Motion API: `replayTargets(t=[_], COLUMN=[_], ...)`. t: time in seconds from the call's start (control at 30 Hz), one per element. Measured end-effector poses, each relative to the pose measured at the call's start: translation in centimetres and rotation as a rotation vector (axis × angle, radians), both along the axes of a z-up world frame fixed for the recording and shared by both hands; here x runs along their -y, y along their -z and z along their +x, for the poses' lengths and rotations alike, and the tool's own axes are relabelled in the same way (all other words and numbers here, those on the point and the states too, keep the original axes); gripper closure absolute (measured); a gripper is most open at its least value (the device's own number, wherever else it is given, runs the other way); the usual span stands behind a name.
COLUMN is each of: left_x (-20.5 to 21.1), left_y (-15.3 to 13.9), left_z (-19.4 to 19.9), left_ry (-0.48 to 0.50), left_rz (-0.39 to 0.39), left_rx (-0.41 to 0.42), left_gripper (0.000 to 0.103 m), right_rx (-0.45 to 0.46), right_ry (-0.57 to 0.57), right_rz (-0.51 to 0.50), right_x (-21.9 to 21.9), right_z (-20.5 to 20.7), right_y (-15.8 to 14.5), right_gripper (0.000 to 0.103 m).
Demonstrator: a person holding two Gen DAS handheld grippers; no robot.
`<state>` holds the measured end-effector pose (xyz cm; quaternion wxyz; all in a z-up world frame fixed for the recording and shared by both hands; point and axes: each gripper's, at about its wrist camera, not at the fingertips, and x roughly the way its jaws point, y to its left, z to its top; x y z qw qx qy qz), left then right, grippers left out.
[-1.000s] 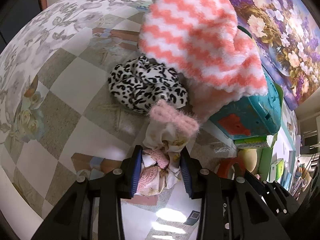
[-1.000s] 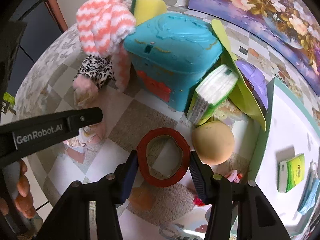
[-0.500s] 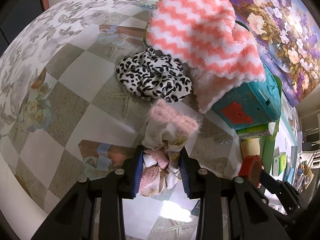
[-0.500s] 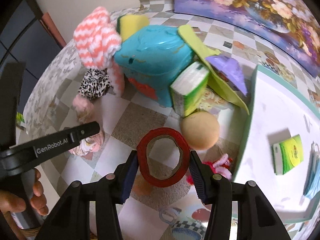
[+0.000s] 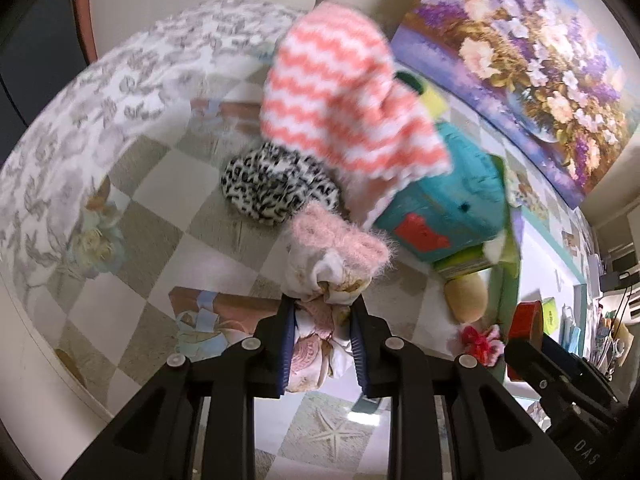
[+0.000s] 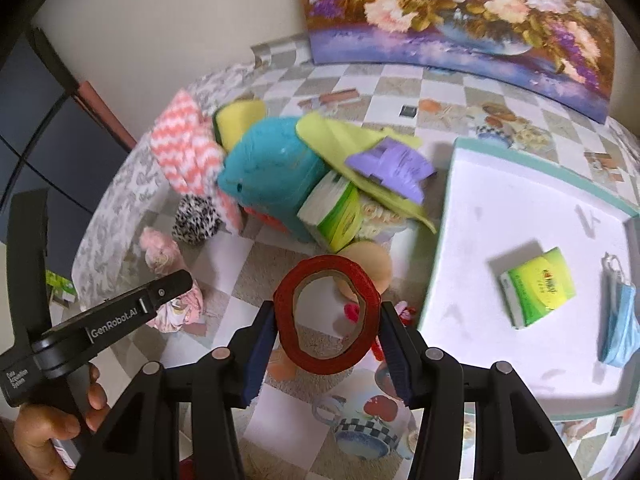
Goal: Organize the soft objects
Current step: 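Carry the pink cloth with the left tool while the right tool carries the red ring to the tray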
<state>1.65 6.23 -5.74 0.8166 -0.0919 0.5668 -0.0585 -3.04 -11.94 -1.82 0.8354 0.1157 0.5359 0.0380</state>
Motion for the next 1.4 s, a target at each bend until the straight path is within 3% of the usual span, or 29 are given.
replayTargets(t=[0.47,0.83,1.07,1.4], left_x=[4.9,14.1,19.4,25.7], left_y=[-7.0,-10.6,-10.3,-6.8], left_z=[-1.3,-1.6,-1.1,0.1], left_ry=[0.151,0.336,0.422,0.501], left_rz=[-0.009,-0.002,0.010,0.058], left_rx=[0.122,0.175,0.163,0.131], left_gripper=[0.077,0.077,0.077,0.077], right_rx=[0.082,0.117,0.100,0.054], right_ry=[0.183,0.380,0.495,0.641], right_rz=[0.026,-0.038,-0.023,0.011], right_x=[6.2,13.0,17.2,23.2], right_z=[-1.4,-2.2,-2.7,-2.9], right_y=[-3.4,-4.9,-4.4,-2.2], right_gripper=[0.049,0.049,0.049,0.049])
